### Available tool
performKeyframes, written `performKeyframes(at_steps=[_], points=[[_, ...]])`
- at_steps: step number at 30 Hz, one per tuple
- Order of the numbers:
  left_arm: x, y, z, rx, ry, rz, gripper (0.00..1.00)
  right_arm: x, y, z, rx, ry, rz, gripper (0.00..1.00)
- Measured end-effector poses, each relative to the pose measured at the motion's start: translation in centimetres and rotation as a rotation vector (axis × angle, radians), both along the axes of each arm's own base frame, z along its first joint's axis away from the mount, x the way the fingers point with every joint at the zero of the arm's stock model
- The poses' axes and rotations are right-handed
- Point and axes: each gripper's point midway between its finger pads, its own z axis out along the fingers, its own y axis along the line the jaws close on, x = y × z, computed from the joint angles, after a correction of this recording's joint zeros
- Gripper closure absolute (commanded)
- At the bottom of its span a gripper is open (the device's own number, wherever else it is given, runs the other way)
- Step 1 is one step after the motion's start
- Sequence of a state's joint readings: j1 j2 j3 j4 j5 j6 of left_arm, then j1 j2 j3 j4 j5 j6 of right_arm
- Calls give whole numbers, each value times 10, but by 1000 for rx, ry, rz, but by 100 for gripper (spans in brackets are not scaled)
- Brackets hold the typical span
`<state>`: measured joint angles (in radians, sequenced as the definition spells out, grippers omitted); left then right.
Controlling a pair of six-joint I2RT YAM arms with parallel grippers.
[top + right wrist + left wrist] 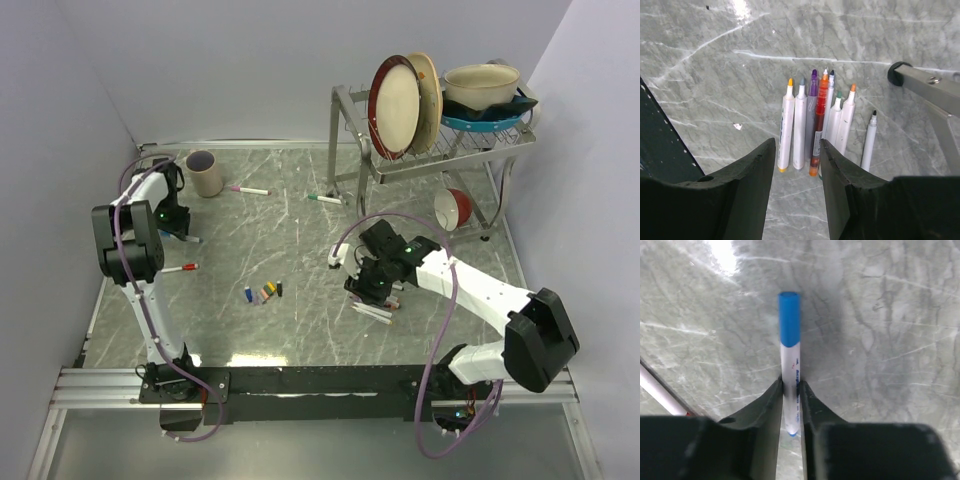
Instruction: Open the pen caps
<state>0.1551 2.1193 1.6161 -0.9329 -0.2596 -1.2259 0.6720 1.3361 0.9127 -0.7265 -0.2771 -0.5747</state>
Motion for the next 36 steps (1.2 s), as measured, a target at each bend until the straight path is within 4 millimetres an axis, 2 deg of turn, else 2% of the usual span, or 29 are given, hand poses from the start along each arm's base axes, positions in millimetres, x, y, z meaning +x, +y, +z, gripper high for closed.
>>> performKeyframes(at_steps=[5, 7, 8, 12, 14, 19, 20, 22, 23, 24, 28, 30, 33, 36], points=[[-4, -3, 3, -16, -65, -9, 90, -1, 4, 18, 59, -45, 13, 51], [-12, -7, 4, -29, -94, -27, 94, -2, 7, 29, 97, -70, 25, 51], [-16, -10, 6, -40, -105, -38, 99, -4, 8, 34, 116, -78, 31, 51], [-32, -31, 20, -104, -230, -126, 99, -12, 16, 57, 217, -107, 64, 49], [-42, -43, 30, -130, -309, -184, 99, -17, 21, 68, 269, -118, 82, 43], [-73, -93, 57, -220, -584, -427, 99, -24, 33, 97, 396, -156, 118, 33], [-78, -107, 64, -234, -658, -492, 99, -25, 36, 101, 416, -160, 125, 26], [-90, -131, 76, -270, -765, -604, 99, -25, 42, 112, 457, -160, 135, 19], [-96, -141, 82, -282, -817, -654, 99, -25, 45, 117, 475, -163, 144, 6], [-101, -155, 89, -296, -873, -710, 99, -25, 49, 124, 493, -159, 152, 0], [-123, -208, 125, -328, -1089, -921, 99, -24, 75, 157, 578, -90, 216, 0], [-135, -227, 141, -339, -1206, -990, 99, -24, 93, 165, 611, -3, 248, 0], [-155, -242, 147, -363, -1337, -1015, 99, -22, 113, 155, 612, 138, 241, 0], [-172, -251, 134, -400, -1371, -1003, 99, -26, 122, 134, 566, 243, 188, 0]])
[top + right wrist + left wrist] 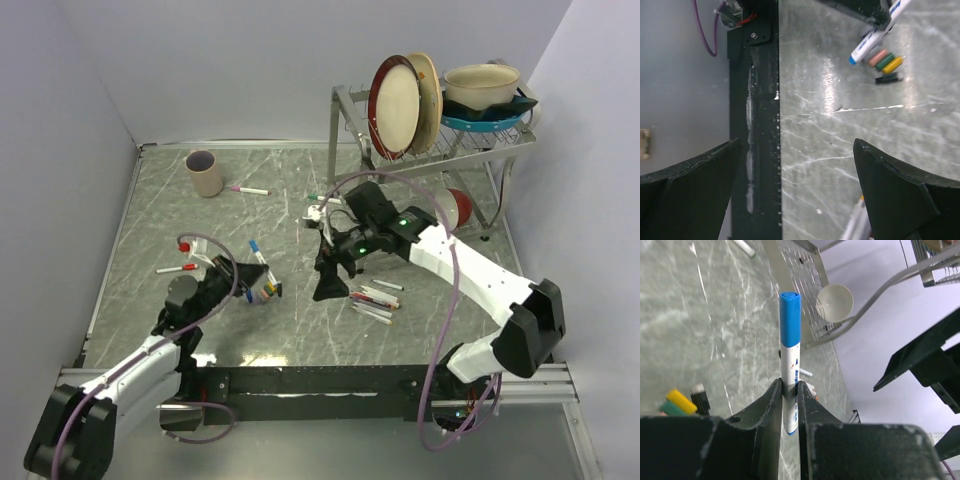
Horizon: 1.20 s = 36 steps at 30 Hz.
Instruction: Open the pen caps
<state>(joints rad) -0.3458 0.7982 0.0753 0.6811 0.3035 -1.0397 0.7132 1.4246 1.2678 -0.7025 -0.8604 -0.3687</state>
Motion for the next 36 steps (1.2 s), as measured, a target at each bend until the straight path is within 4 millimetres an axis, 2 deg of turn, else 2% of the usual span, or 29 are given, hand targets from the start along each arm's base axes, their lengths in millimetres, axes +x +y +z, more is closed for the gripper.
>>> performKeyframes(at_steps=[3, 7, 10, 14, 18, 21, 22, 24, 25, 26, 27, 30, 33, 36], points=[[-9, -10, -2, -28, -9, -10, 99, -1, 10, -1, -11, 50, -44, 0], [-12, -19, 21, -78, -89, -9, 99, 11, 23, 9, 29, 83, -133, 0], [-13, -22, 32, -107, -120, 2, 99, 16, 32, 8, 42, 123, -177, 0], [-14, -26, 39, -131, -136, 4, 99, 17, 49, -14, 0, 171, -192, 1], [-17, -33, 37, -139, -126, -14, 99, 16, 57, -44, -73, 218, -207, 5], [-19, -38, 34, -136, -118, -29, 99, 20, 58, -54, -102, 230, -233, 14], [-20, -39, 33, -135, -115, -35, 99, 21, 58, -55, -104, 230, -239, 22], [-21, -43, 31, -133, -110, -46, 99, 22, 59, -52, -98, 230, -243, 32], [-21, -45, 30, -132, -109, -50, 99, 22, 60, -51, -93, 229, -244, 45], [-21, -46, 30, -133, -109, -54, 99, 23, 61, -50, -89, 229, -244, 53], [-22, -47, 29, -134, -107, -57, 99, 23, 61, -49, -84, 227, -240, 65], [-23, -49, 32, -149, -113, -65, 99, 26, 63, -48, -84, 233, -249, 85], [-22, -49, 32, -148, -119, -60, 98, 32, 61, -53, -94, 260, -274, 100], [-21, -48, 29, -135, -112, -55, 96, 32, 61, -57, -102, 276, -278, 100]])
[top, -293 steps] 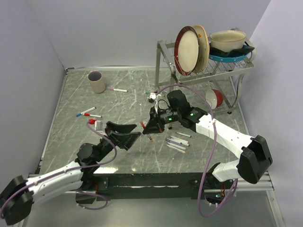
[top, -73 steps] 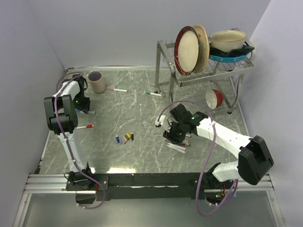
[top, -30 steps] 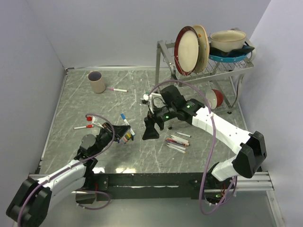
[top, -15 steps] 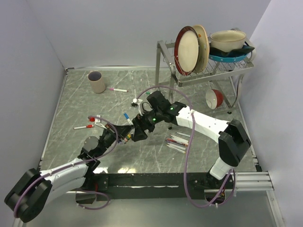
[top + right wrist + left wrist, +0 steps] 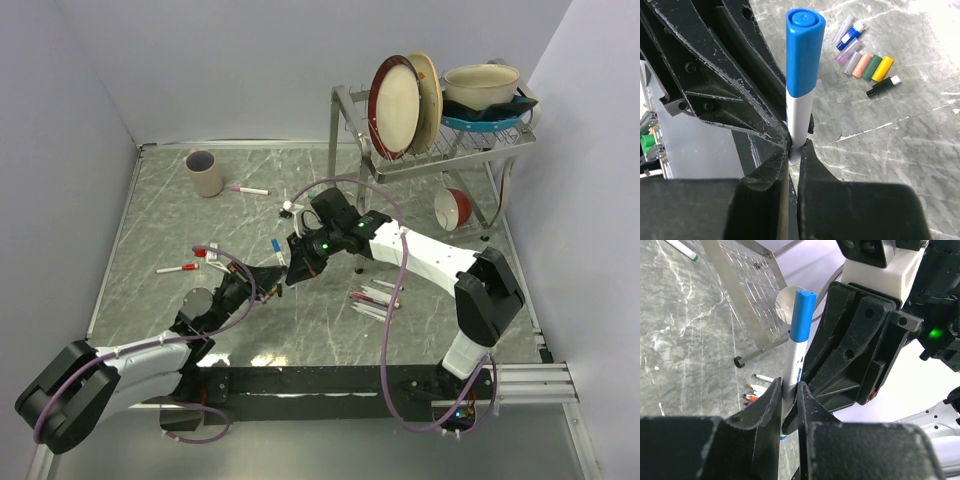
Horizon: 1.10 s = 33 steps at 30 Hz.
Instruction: Open the pen caps
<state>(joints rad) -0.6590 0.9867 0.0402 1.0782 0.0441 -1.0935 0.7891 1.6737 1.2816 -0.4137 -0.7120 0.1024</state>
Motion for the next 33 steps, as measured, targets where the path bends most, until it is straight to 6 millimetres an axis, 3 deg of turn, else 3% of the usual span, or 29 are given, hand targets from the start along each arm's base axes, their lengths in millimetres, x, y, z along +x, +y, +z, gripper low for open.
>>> performKeyframes(at_steps=[5, 6, 7, 8, 10, 13, 16, 19, 26, 33], points=[[1, 1, 1, -3, -2, 8, 89, 1, 1, 1, 0, 3, -3, 100], [0, 2, 2, -5, -5, 8, 82, 1, 1, 2, 1, 2, -3, 100], [0, 2, 4, -7, -7, 10, 62, 1, 1, 3, 3, 1, -1, 100], [0, 2, 4, -8, -9, 12, 54, 1, 1, 3, 4, -1, 3, 100], [0, 4, 6, -10, -7, 21, 39, -1, 1, 4, 5, -13, 25, 100], [-3, 7, 17, -17, -33, 23, 28, -7, 0, 3, 0, -46, 80, 100], [-6, 11, 30, -22, -68, 37, 26, -14, -4, 1, 3, -68, 151, 100], [-4, 16, 39, -16, -85, 68, 32, -23, -8, 1, 7, -70, 212, 100], [3, 18, 28, 40, -44, 95, 47, -32, -10, 8, 29, -83, 289, 100], [5, 14, 29, 59, -45, 86, 60, -36, -12, 2, 10, -73, 310, 100]])
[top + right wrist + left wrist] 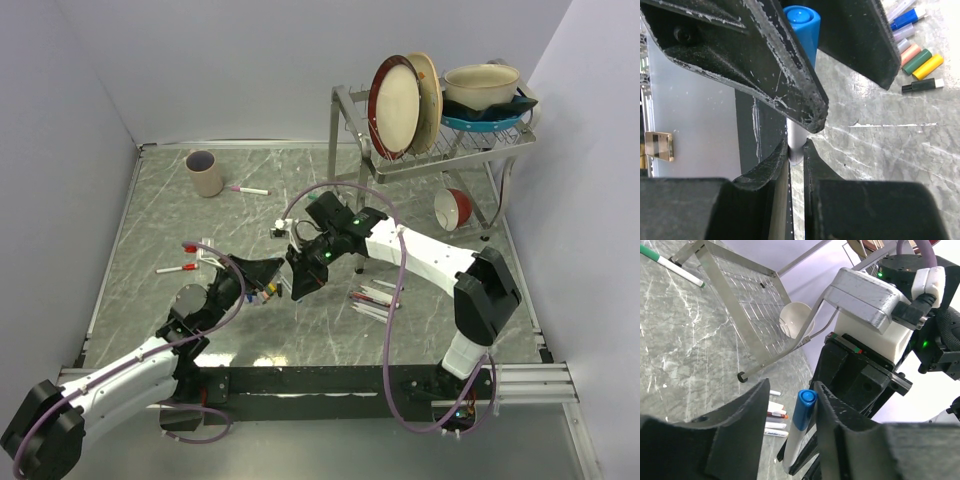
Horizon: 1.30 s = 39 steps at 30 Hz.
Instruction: Open the pen caps
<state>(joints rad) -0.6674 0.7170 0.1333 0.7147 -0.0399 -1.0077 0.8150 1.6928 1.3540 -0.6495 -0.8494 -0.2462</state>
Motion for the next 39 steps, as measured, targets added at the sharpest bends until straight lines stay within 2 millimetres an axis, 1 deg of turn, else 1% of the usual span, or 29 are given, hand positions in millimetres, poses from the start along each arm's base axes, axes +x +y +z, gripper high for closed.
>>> performKeyframes(at_steps=[2, 4, 5, 6, 7, 8, 10, 11, 12, 13, 19, 23, 24, 25, 26, 27, 28, 29, 31, 35, 39], points=[[-1, -1, 0, 1, -1, -7, 66, 0, 0, -2, -5, 0, 2, 100], [-2, -2, 0, 1, -3, -13, 84, 0, 0, -4, -12, 3, 3, 100], [-2, -2, 0, 3, -4, -17, 99, 0, -1, -5, -18, 5, 1, 100], [-3, -2, 0, 11, -12, -19, 99, 0, -1, -7, -22, 7, 0, 98], [-3, -3, 0, 13, -10, -21, 99, 0, -2, -7, -28, 8, -2, 93], [-3, -3, -1, 16, -13, -23, 99, 0, -2, -8, -32, 7, -4, 77], [-4, -3, 0, 16, -15, -26, 99, 1, -3, -7, -33, 5, -2, 60], [-4, -3, 0, 15, -17, -26, 99, 1, -3, -6, -32, 4, 0, 44], [-3, -3, 0, 13, -16, -27, 99, 0, -2, -4, -29, 4, 3, 35], [-3, -4, 1, 10, -16, -27, 99, 0, -1, -2, -24, 2, 7, 0], [-2, -14, 0, -33, 7, -67, 99, 0, 7, 15, 24, -7, 29, 0], [-2, -18, -1, -65, 22, -88, 99, -2, 10, 15, 34, 18, 34, 0], [-3, -18, 1, -73, 19, -90, 99, -3, 11, 13, 34, 27, 35, 4], [-3, -18, 3, -81, 16, -91, 99, -3, 11, 11, 32, 37, 35, 18], [-3, -18, 4, -87, 12, -92, 99, -3, 12, 10, 30, 46, 34, 30], [-4, -17, 5, -93, 10, -93, 99, -3, 13, 9, 30, 49, 35, 46], [-4, -17, 7, -98, 8, -93, 99, -3, 13, 7, 26, 60, 34, 91], [-5, -17, 8, -103, 4, -93, 99, -4, 14, 5, 21, 71, 30, 100], [-7, -15, 11, -112, -6, -96, 99, -2, 13, 2, 2, 86, 9, 100], [-8, -11, 10, -107, -5, -78, 99, -2, 14, 1, -2, 96, 5, 100], [-9, 0, 10, -91, -3, -43, 99, -2, 20, 0, 16, 56, 17, 100]])
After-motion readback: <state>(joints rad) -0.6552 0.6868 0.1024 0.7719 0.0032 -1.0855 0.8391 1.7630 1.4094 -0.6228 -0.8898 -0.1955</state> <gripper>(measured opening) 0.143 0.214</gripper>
